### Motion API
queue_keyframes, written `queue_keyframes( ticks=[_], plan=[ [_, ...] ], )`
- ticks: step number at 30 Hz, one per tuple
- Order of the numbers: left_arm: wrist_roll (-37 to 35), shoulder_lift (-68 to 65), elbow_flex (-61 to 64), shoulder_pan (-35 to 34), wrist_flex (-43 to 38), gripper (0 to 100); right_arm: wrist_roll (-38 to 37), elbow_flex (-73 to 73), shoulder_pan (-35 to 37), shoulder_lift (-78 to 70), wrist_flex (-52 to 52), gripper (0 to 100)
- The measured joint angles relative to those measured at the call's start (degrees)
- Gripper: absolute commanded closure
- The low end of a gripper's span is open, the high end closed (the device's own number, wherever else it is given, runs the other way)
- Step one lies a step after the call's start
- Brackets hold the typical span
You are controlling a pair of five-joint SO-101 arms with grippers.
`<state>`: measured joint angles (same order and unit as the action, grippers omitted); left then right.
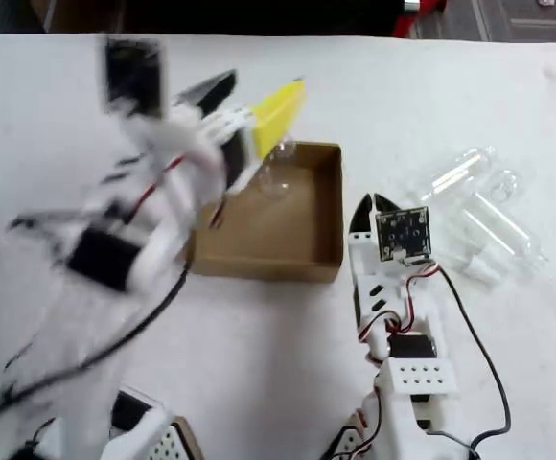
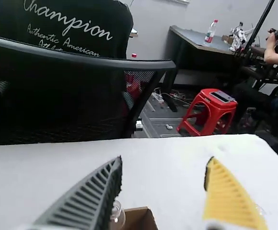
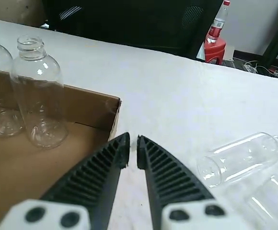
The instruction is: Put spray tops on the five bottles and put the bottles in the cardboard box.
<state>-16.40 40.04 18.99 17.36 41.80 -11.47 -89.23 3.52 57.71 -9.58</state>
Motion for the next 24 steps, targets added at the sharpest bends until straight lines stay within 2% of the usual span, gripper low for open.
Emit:
queue_keyframes(
  ticks=[4, 7, 10, 13, 16, 19, 24],
  plan=[
    [-1.1, 12.2, 0.0, -2.3, 13.5, 74, 0.0, -0.1, 0.0, 0.0, 0.0, 97.9],
    [-1.3, 19.4, 0.0, -8.4, 21.5, 74, 0.0, -0.4, 0.0, 0.0, 0.0, 97.8],
    [-1.3, 24.4, 3.2, -17.3, 24.4, 74, 0.0, -0.6, 0.0, 0.0, 0.0, 97.8],
    [-1.4, 25.4, 10.6, -25.1, 24.3, 74, 0.0, -0.6, -0.1, 0.0, 0.0, 97.8],
    [-1.5, 25.7, 19.7, -30.3, 20.9, 74, 0.0, -0.6, 0.0, 0.0, 0.0, 97.8],
    [-2.4, 25.9, 28.7, -32.2, 14.9, 74, 0.0, -0.6, -0.1, 0.0, 0.0, 97.8],
    [-9.4, 25.9, 41.5, -32.7, 4.1, 74, 0.0, -0.6, 0.0, 0.0, 0.0, 97.8]
  ],
)
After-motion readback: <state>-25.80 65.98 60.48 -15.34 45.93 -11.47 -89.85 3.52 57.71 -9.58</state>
